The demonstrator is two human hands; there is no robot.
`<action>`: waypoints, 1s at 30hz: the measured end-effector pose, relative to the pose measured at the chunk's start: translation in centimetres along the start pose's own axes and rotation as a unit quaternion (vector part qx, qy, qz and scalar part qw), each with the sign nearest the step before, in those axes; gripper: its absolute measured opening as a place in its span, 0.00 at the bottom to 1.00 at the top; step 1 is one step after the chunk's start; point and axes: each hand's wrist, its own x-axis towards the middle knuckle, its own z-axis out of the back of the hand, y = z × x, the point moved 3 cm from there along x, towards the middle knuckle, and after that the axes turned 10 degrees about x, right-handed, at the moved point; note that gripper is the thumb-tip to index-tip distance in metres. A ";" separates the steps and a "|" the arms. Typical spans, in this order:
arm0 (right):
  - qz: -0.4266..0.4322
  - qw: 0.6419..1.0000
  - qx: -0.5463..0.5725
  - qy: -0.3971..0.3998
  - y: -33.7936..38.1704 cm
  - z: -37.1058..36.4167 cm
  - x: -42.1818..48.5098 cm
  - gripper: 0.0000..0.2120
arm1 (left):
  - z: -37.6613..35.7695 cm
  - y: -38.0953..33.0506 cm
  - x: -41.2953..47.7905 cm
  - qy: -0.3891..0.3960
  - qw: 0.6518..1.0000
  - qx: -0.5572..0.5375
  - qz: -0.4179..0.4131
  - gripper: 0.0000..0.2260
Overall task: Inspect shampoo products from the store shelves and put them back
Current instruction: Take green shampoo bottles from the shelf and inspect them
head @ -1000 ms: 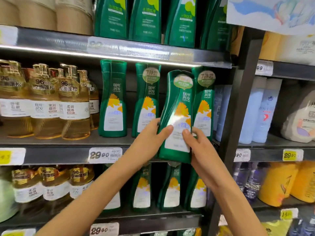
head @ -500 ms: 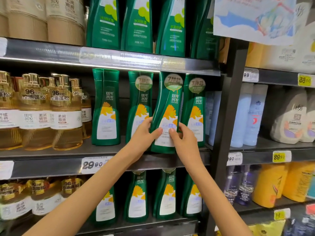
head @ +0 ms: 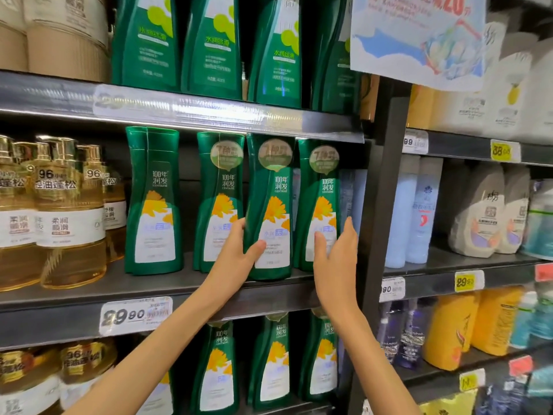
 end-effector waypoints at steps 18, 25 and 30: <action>-0.116 0.986 0.112 0.044 -2.4 0.2 3.8 0.23 | -2.0 -0.4 1.3 0.040 0.998 0.044 -0.003 0.28; -0.142 0.976 0.152 0.066 -3.2 -0.2 4.5 0.24 | -2.5 -0.3 1.6 0.018 0.998 0.054 0.019 0.32; -0.138 0.975 0.153 0.079 -3.7 -0.4 4.7 0.21 | -2.7 -0.3 1.4 0.010 0.999 0.050 0.015 0.33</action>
